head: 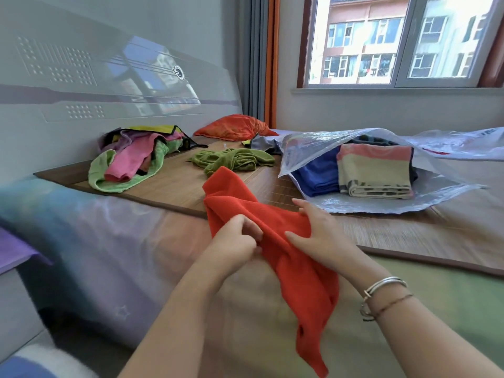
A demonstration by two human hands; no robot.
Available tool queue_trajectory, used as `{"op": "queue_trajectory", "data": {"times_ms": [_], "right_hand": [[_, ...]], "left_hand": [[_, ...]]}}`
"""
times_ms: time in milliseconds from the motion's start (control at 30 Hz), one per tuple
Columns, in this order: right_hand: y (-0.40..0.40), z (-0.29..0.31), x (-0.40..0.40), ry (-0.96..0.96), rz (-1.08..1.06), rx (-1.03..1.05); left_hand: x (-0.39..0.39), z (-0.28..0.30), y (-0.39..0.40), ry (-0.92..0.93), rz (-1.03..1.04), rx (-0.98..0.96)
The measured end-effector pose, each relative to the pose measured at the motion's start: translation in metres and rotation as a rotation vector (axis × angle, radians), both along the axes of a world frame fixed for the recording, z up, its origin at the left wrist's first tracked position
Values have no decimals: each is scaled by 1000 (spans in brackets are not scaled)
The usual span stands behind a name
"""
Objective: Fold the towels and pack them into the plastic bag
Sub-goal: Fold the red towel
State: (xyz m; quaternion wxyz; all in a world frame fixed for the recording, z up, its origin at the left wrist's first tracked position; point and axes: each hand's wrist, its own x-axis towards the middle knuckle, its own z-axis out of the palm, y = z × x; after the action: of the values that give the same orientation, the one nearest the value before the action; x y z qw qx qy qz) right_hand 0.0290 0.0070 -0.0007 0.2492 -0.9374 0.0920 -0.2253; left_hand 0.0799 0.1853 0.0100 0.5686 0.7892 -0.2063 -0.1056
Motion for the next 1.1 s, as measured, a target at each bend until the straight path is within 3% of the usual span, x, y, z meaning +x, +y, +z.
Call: {"op": "queue_trajectory", "data": {"times_ms": [67, 133, 267, 400, 500, 633, 733, 833, 1100], "right_hand": [[3, -2, 4, 28, -12, -83], [6, 0, 3, -31, 13, -150], [18, 10, -12, -153, 210, -136], [36, 18, -38, -57, 433, -10], [40, 23, -57, 58, 513, 168], [24, 31, -68, 74, 202, 489], [11, 34, -78, 399, -20, 611], [7, 24, -84, 754, -50, 523], [8, 2, -81, 907, -130, 358]], "left_hand": [[14, -1, 5, 41, 259, -57], [21, 0, 10, 134, 365, -148], [12, 6, 15, 406, 216, -263], [6, 9, 17, 636, 29, -450], [-1, 11, 11, 721, 13, -575], [-9, 18, 3, 727, -70, -723], [-18, 26, -1, 714, -155, -769], [-23, 29, -2, 740, -208, -806], [-23, 30, 1, 694, -231, -779]]}}
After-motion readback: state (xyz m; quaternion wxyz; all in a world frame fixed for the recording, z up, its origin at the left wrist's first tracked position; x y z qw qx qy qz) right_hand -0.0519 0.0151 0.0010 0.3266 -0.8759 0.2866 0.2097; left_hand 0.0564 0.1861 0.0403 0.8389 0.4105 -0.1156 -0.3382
